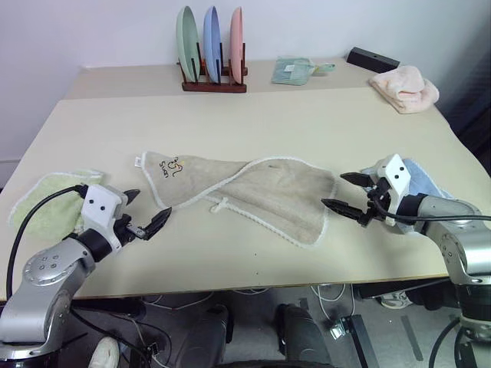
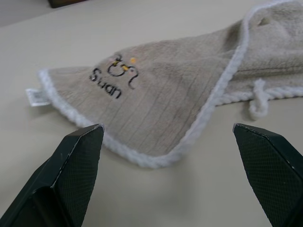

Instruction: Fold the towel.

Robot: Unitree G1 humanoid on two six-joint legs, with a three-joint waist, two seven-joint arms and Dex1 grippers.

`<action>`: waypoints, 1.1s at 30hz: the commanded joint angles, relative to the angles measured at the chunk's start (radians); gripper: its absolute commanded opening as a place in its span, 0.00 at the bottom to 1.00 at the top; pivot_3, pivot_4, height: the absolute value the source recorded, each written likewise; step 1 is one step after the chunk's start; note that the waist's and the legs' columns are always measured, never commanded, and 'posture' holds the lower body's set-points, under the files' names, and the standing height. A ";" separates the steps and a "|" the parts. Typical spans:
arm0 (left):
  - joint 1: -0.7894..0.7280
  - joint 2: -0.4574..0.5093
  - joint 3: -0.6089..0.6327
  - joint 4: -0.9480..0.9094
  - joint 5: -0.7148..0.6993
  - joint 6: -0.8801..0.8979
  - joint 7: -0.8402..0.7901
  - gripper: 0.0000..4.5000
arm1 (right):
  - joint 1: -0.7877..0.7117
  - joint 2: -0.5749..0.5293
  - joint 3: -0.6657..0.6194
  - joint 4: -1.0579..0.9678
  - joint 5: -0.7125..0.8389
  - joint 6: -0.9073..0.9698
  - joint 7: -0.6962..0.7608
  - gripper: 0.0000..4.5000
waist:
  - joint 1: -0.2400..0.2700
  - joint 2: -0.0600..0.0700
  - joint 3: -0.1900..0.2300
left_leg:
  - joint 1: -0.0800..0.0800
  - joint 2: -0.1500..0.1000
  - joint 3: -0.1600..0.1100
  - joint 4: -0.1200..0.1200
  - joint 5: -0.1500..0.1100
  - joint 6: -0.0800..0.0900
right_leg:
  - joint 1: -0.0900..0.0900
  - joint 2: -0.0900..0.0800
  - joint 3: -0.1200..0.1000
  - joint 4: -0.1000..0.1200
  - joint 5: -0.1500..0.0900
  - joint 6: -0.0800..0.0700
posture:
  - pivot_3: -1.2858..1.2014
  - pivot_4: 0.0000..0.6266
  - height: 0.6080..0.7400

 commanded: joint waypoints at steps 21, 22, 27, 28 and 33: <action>-0.047 0.081 -0.193 -0.039 0.185 -0.101 -0.046 1.00 | -0.035 0.079 0.040 -0.035 -0.020 -0.044 -0.069 0.99 | -0.001 0.000 0.000 | 0.000 0.000 0.000 0.000 0.000 0.000 | 0.000 0.000 0.000 0.000 0.000 0.000 | 0.52 0.24 0.96; -0.055 0.088 -0.208 -0.025 0.215 -0.105 -0.037 1.00 | -0.034 0.083 0.044 -0.042 -0.020 -0.042 -0.074 0.99 | -0.001 0.000 0.000 | 0.000 0.000 0.001 0.000 0.000 0.000 | 0.000 0.000 0.000 0.000 0.000 0.000 | 0.52 0.24 0.96; -0.097 0.108 -0.266 0.097 0.323 -0.160 -0.031 1.00 | -0.028 0.103 0.054 -0.078 -0.009 -0.018 -0.095 0.99 | 0.000 0.000 0.000 | 0.000 0.000 0.000 -0.001 0.000 0.000 | 0.000 0.000 0.000 0.000 0.000 0.000 | 0.52 0.24 0.96; -0.118 0.096 -0.279 0.142 0.337 -0.167 -0.021 1.00 | -0.026 0.107 0.058 -0.085 -0.008 -0.013 -0.099 0.99 | 0.000 0.000 0.000 | 0.000 0.000 0.000 0.000 0.000 0.000 | 0.000 0.000 0.000 0.000 0.000 0.000 | 0.52 0.24 0.96; -0.181 0.093 -0.325 0.302 0.404 -0.251 -0.026 1.00 | -0.031 0.124 0.073 -0.121 -0.004 0.016 -0.121 0.99 | 0.001 0.000 0.000 | 0.000 -0.001 0.000 0.000 0.000 0.000 | 0.000 0.000 0.000 0.000 0.000 0.001 | 0.52 0.24 0.96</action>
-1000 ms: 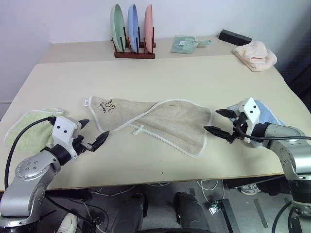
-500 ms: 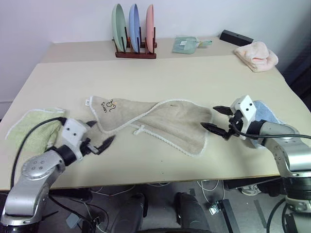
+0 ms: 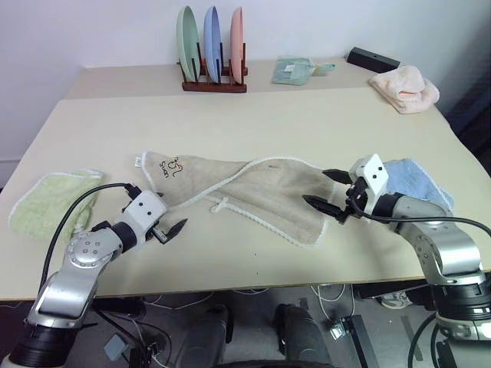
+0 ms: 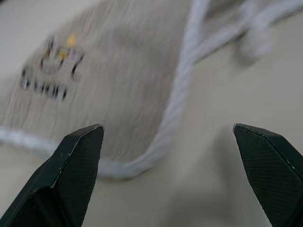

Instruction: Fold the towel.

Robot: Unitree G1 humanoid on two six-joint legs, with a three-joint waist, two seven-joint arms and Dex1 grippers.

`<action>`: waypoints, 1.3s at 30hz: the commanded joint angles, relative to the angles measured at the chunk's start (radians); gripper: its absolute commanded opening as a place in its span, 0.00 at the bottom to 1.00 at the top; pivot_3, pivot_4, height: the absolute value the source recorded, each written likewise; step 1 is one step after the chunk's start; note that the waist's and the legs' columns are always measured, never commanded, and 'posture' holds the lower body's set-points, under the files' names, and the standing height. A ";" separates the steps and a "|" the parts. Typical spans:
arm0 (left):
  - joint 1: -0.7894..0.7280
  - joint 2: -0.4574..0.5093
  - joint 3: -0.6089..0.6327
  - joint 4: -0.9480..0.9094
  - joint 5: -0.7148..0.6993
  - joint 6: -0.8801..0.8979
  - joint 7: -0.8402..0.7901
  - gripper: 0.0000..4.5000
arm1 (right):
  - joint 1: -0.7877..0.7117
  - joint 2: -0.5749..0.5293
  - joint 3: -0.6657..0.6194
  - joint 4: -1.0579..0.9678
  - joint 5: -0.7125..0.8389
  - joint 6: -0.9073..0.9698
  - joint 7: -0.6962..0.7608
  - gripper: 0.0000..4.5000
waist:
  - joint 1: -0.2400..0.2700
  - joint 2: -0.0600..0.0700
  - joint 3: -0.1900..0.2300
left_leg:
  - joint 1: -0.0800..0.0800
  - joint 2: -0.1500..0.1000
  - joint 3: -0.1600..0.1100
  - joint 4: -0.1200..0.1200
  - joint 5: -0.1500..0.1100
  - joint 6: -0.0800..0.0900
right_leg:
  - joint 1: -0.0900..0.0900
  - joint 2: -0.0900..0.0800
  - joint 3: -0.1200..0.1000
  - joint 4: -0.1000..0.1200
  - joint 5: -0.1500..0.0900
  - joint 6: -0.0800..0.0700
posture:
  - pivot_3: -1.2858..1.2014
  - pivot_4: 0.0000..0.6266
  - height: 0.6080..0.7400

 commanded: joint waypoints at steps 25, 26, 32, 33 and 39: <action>-0.048 -0.009 0.094 -0.026 0.016 0.022 -0.001 0.01 | -0.224 -0.037 0.104 0.280 -0.228 -0.141 -0.108 1.00 | -0.014 0.001 0.000 | 0.000 0.000 0.000 0.000 0.000 0.000 | -0.001 0.000 0.001 0.002 0.001 0.002 | 0.52 0.24 0.96; -0.037 -0.008 0.101 -0.033 0.015 0.021 -0.002 0.01 | -0.249 -0.036 0.114 0.330 -0.244 -0.165 -0.102 1.00 | -0.017 0.001 0.000 | 0.001 0.000 0.001 -0.001 0.000 0.000 | -0.001 0.000 0.000 0.002 0.001 0.002 | 0.52 0.24 0.96; 0.015 -0.012 0.144 -0.037 0.012 -0.003 0.001 0.01 | -0.397 -0.005 0.168 0.639 -0.309 -0.270 -0.043 1.00 | -0.027 0.001 0.000 | 0.000 0.000 0.001 -0.001 0.000 0.000 | -0.001 0.000 0.000 0.002 0.002 0.002 | 0.52 0.24 0.96; 0.025 -0.011 0.152 -0.030 0.013 -0.012 0.002 0.01 | -0.423 0.004 0.170 0.695 -0.306 -0.270 -0.020 1.00 | -0.028 0.001 0.000 | 0.000 0.000 0.001 -0.001 0.000 0.000 | -0.001 0.000 0.000 0.002 0.002 0.002 | 0.52 0.24 0.96; 0.072 -0.018 0.179 -0.017 0.009 -0.057 -0.003 0.01 | -0.545 0.063 0.149 0.930 -0.294 -0.250 0.027 1.00 | -0.033 0.001 0.000 | 0.000 0.000 0.001 -0.001 0.000 0.000 | -0.002 0.001 0.000 0.002 0.002 0.002 | 0.52 0.24 0.96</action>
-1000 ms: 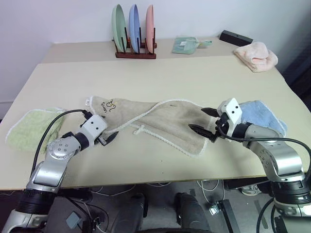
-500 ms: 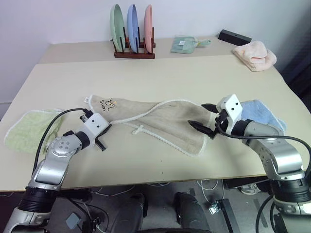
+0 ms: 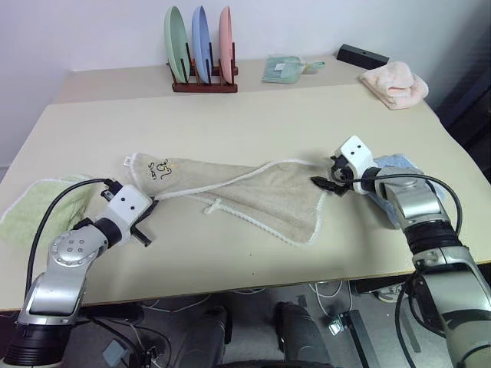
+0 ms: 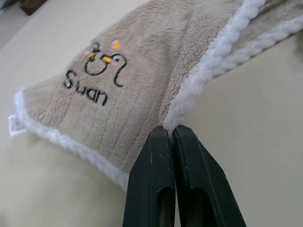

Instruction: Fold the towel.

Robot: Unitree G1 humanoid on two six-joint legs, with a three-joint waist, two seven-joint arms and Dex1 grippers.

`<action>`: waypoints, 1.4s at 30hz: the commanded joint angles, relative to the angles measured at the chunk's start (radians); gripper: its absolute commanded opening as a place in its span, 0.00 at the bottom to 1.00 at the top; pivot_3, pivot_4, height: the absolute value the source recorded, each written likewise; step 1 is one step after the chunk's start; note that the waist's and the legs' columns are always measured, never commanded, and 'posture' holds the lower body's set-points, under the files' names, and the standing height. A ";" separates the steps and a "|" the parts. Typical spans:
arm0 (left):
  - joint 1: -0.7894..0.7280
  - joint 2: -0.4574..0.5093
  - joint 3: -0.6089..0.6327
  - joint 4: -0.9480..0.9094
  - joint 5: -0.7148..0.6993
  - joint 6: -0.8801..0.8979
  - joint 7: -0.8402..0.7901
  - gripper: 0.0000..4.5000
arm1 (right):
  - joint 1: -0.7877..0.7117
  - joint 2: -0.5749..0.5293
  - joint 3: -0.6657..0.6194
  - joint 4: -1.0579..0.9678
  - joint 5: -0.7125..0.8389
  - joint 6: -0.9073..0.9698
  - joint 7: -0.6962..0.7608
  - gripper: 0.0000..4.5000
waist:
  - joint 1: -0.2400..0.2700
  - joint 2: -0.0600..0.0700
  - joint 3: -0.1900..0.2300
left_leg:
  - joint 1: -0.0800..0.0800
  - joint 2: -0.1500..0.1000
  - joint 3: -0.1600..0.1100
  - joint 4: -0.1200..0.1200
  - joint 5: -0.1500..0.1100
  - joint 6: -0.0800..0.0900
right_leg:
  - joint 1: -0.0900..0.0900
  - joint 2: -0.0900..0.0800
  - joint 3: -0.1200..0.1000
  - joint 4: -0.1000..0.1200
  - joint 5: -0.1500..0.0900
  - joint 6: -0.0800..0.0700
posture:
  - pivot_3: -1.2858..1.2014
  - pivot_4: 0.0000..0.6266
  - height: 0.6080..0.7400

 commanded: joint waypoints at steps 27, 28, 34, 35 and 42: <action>-0.762 0.036 0.078 0.557 0.010 -0.234 0.156 0.00 | -0.417 -0.062 -0.112 0.062 -0.049 -0.323 -0.087 0.00 | -0.003 0.000 0.002 | -0.002 -0.001 0.001 0.001 0.004 -0.008 | -0.003 0.000 0.000 0.001 0.002 0.000 | 0.52 0.24 0.96; -0.791 0.046 0.085 0.581 0.003 -0.248 0.151 0.00 | -0.426 -0.066 -0.117 0.047 -0.040 -0.331 -0.070 0.00 | -0.004 0.000 0.002 | -0.002 -0.001 0.001 -0.001 0.004 -0.007 | -0.003 0.000 -0.001 -0.001 0.002 0.000 | 0.52 0.24 0.96; -0.661 0.123 0.144 0.475 -0.097 -0.214 0.010 0.00 | -0.266 -0.105 -0.133 -0.253 0.080 -0.220 0.122 0.00 | -0.027 0.001 0.002 | -0.002 0.000 0.005 0.000 -0.003 -0.002 | -0.005 -0.003 -0.002 -0.002 0.003 0.002 | 0.52 0.24 0.96; -0.606 0.131 0.162 0.424 -0.124 -0.188 -0.014 0.00 | -0.219 -0.116 -0.134 -0.317 0.103 -0.181 0.148 0.00 | -0.029 0.001 0.002 | -0.002 0.000 0.006 0.000 -0.003 -0.001 | -0.005 -0.003 -0.002 -0.002 0.003 0.002 | 0.52 0.24 0.96; -0.074 0.163 0.359 -0.021 -0.346 0.077 -0.192 0.00 | 0.143 -0.267 -0.193 -0.687 0.292 0.119 0.322 0.00 | -0.022 0.001 0.002 | -0.007 0.002 0.007 0.002 -0.006 0.004 | -0.011 -0.002 0.000 0.000 0.003 0.002 | 0.52 0.24 0.96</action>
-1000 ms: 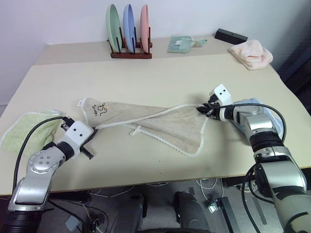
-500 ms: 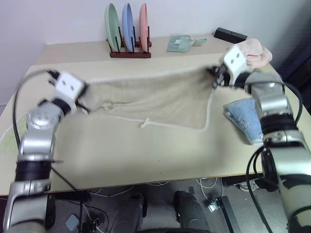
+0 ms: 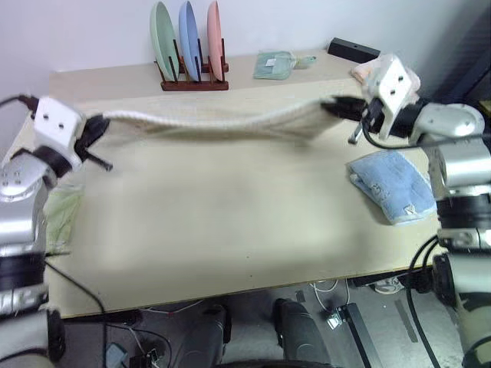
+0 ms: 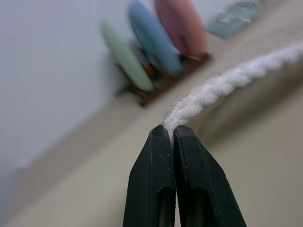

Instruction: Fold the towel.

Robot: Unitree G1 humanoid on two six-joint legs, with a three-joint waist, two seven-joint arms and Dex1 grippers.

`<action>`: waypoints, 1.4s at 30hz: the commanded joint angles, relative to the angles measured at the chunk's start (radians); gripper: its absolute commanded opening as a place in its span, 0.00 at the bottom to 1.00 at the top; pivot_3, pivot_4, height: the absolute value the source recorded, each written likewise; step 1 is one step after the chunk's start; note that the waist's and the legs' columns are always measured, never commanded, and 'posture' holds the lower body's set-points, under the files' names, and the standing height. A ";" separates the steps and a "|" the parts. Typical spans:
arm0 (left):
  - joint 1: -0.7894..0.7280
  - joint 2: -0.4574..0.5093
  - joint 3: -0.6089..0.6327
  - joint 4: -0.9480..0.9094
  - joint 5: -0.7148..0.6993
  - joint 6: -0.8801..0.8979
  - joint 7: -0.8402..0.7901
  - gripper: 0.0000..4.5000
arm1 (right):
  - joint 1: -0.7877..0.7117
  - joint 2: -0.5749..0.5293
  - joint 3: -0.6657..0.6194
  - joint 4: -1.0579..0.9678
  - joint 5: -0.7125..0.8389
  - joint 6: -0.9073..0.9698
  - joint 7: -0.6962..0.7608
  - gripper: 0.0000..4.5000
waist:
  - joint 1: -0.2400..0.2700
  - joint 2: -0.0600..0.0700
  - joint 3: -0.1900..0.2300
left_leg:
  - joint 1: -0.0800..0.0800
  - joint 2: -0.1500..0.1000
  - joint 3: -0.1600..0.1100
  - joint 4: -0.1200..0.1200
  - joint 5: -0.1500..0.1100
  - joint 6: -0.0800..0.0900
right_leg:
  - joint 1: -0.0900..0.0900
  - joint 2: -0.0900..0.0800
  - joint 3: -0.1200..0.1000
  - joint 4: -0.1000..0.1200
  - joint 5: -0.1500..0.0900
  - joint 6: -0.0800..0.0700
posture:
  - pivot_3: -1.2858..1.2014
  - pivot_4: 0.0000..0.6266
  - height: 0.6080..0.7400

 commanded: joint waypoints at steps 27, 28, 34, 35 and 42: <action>-0.213 -0.034 -0.264 0.343 0.109 -0.054 -0.117 0.00 | 0.079 0.044 0.062 0.197 -0.122 0.019 -0.099 0.00 | 0.025 0.000 0.000 | 0.006 0.009 0.010 0.003 0.000 -0.001 | 0.007 0.004 -0.002 -0.002 0.004 -0.003 | 0.52 0.24 0.96; -0.225 -0.038 -0.274 0.374 0.117 -0.070 -0.120 0.00 | 0.076 0.048 0.060 0.207 -0.127 0.014 -0.108 0.00 | 0.023 0.000 0.000 | 0.006 0.009 0.011 0.003 0.000 -0.001 | 0.007 0.004 -0.002 -0.002 0.004 -0.003 | 0.52 0.24 0.96; -0.276 -0.061 -0.296 0.492 0.139 -0.125 -0.114 0.00 | 0.064 0.067 0.051 0.234 -0.139 0.000 -0.142 0.00 | 0.026 0.000 0.000 | 0.006 0.009 0.011 0.003 0.000 -0.001 | 0.007 0.004 -0.001 -0.001 0.004 -0.002 | 0.52 0.24 0.96; -0.278 -0.065 -0.293 0.498 0.133 -0.122 -0.117 0.00 | 0.063 0.070 0.049 0.234 -0.138 -0.001 -0.147 0.00 | 0.026 0.000 0.000 | 0.006 0.009 0.011 0.003 0.000 -0.001 | 0.007 0.004 -0.001 -0.001 0.004 -0.002 | 0.52 0.24 0.96; -0.265 -0.078 -0.252 0.511 0.115 -0.116 -0.070 0.53 | 0.078 0.070 0.032 0.194 -0.125 -0.007 -0.149 0.51 | 0.026 0.000 0.000 | 0.006 0.009 0.011 0.003 0.000 -0.001 | 0.007 0.004 -0.001 -0.001 0.004 -0.002 | 0.52 0.24 0.96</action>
